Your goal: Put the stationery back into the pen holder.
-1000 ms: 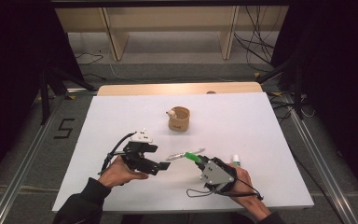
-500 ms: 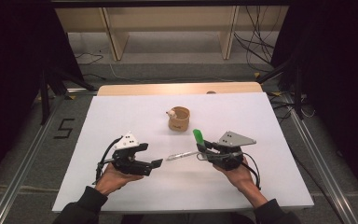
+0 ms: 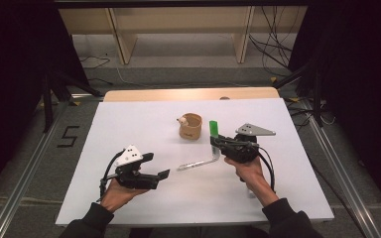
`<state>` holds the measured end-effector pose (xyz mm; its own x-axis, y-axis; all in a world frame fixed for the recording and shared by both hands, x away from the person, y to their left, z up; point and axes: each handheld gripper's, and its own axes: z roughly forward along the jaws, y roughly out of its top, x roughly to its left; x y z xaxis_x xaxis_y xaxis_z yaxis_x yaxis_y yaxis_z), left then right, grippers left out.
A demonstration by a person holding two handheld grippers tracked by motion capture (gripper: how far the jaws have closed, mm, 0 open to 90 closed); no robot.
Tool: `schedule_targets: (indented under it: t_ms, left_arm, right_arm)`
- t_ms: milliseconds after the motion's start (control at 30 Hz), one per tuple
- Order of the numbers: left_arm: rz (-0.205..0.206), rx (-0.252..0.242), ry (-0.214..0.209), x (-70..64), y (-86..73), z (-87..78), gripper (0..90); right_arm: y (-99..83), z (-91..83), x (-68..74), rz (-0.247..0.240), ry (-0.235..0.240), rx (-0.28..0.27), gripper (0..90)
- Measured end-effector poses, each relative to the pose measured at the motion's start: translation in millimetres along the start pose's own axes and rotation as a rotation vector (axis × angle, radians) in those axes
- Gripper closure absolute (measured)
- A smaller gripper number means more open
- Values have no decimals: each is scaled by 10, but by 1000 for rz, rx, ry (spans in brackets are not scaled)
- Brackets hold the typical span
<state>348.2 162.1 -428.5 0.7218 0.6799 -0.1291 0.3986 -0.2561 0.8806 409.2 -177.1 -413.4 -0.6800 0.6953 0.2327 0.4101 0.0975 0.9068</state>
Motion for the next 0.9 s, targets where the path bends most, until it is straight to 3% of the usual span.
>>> schedule_targets:
  t_ms: [367, 533, 667, 900]
  left_arm:
    - [16, -8, 38, -30, -58, -38, 152]
    - [12, -23, 31, -28, -71, -53, 152]
    - [-24, -27, 14, -23, -85, -55, 152]
    - [-11, -30, 25, -36, -95, -58, 152]
  right_arm:
    - [118, 154, -100, 25, -29, -2, 770]
    - [224, 258, -107, 20, -38, -6, 770]
    - [296, 350, -126, 21, -47, -8, 770]
    - [429, 483, -196, 33, -70, -8, 770]
